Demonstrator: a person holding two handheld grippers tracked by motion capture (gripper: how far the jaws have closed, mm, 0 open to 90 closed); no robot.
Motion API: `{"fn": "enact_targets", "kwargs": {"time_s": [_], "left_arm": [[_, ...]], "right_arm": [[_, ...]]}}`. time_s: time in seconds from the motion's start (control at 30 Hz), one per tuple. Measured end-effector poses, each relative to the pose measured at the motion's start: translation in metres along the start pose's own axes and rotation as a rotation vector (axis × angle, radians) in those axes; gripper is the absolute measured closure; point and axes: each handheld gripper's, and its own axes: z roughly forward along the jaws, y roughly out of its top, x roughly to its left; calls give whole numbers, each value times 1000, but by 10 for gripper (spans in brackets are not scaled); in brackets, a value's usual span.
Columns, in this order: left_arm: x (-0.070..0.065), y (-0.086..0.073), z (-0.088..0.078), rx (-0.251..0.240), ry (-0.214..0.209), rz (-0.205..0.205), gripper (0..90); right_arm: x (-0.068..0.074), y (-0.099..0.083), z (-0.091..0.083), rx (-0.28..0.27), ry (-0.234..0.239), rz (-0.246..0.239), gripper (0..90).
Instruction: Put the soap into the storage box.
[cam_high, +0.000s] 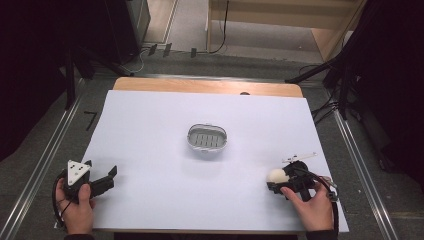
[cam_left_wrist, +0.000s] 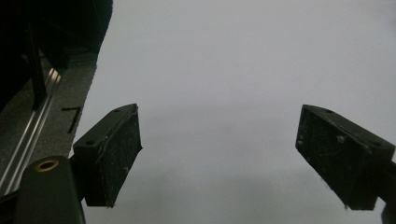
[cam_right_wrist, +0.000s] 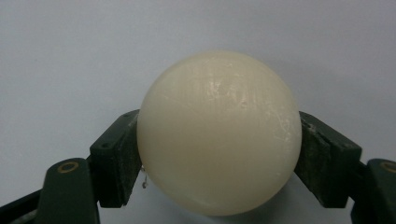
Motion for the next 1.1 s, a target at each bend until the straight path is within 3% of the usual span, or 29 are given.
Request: {"fn": "enact_targets", "kwargs": {"time_s": [0.4,0.7,1.1], "left_arm": [[0,0,-1,-3,1,-5,151],[2,0,-1,-10,-4,-14,151],[2,0,-1,-8,-8,-18,151]], "right_arm": [[0,0,-6,-8,-2,-9,248],[3,4,-20,-55,15,-6,249],[16,21,-19,-56,27,-54,249]]}}
